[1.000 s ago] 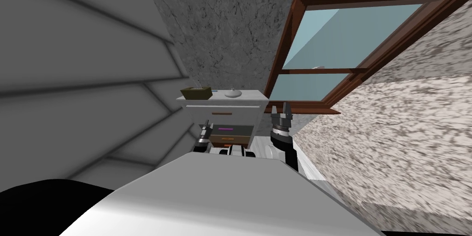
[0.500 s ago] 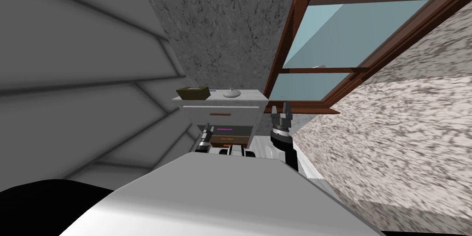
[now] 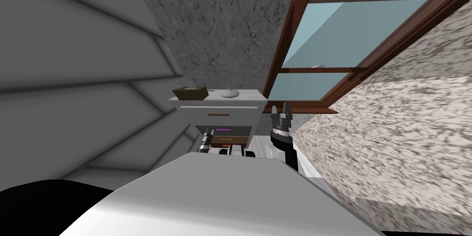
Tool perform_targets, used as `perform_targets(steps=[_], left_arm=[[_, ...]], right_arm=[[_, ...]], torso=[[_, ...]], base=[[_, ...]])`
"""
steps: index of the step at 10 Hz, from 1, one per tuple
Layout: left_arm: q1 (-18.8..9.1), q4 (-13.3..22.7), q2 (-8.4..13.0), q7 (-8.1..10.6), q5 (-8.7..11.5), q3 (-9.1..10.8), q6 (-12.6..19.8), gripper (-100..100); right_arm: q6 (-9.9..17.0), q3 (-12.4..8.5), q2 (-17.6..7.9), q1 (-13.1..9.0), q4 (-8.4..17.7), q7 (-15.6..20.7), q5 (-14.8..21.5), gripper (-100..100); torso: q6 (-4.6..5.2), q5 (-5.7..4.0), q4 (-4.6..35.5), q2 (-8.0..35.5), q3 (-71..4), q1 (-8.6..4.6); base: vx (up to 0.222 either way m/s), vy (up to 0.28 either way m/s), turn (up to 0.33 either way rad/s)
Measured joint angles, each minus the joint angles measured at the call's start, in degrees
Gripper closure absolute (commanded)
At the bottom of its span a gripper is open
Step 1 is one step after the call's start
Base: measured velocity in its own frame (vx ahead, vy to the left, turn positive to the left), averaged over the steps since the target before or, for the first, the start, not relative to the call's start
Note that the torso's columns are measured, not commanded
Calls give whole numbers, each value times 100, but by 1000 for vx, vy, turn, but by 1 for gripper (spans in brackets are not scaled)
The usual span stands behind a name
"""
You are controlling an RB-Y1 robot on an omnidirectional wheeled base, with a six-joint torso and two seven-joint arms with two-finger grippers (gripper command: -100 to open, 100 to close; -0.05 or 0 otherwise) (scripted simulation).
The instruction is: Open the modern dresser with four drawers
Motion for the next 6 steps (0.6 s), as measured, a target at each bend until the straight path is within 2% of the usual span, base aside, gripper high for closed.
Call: perform_targets(steps=[6], left_arm=[[-139,809,-202,7,14,-13,-289,-100]], right_arm=[[0,0,0,0,0,0,0,0]], torso=[[0,0,-1,-4,-3,0]], base=[[4,-16,-8]])
